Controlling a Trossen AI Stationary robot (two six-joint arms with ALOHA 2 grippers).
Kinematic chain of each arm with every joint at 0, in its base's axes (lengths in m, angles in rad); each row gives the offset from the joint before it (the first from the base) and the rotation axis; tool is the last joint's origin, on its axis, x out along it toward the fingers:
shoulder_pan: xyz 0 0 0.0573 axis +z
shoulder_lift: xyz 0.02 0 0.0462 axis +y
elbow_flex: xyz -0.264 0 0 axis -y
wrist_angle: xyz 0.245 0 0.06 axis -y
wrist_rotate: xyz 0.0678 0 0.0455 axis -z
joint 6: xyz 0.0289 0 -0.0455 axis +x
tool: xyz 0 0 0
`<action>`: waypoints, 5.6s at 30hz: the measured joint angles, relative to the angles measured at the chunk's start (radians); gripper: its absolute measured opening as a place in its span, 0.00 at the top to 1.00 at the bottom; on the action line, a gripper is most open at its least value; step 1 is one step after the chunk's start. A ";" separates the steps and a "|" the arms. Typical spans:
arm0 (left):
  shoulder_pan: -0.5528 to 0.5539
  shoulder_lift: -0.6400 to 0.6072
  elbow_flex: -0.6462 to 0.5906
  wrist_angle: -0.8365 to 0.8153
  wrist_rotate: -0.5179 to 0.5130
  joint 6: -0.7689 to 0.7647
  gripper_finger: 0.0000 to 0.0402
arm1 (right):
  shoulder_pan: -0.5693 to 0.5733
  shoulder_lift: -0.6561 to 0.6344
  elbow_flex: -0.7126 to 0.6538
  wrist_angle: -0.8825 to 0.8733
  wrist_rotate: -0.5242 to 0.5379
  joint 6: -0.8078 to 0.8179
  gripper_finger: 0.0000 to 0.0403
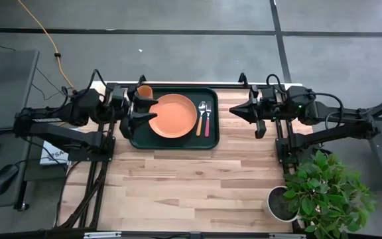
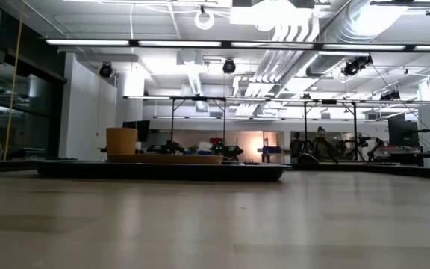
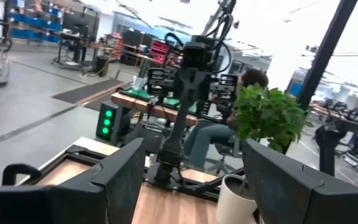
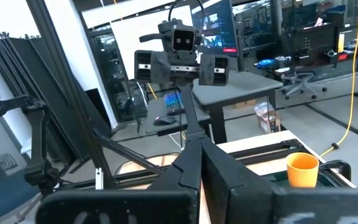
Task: Pick and place plate/cup/fork/spoon on tray
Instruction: Return to Home Position
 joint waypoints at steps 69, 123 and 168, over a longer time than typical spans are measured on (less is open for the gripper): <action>-0.104 -0.826 -0.933 0.206 0.062 0.003 1.00 | -0.002 -0.016 0.000 -0.153 -0.085 0.273 1.00; -0.079 -0.819 -0.932 0.156 0.036 -0.004 0.99 | 0.164 -0.883 -1.015 0.079 0.044 0.067 1.00; -0.114 -0.820 -0.931 0.037 0.029 0.223 0.99 | 0.164 -0.883 -1.015 0.077 0.044 0.061 1.00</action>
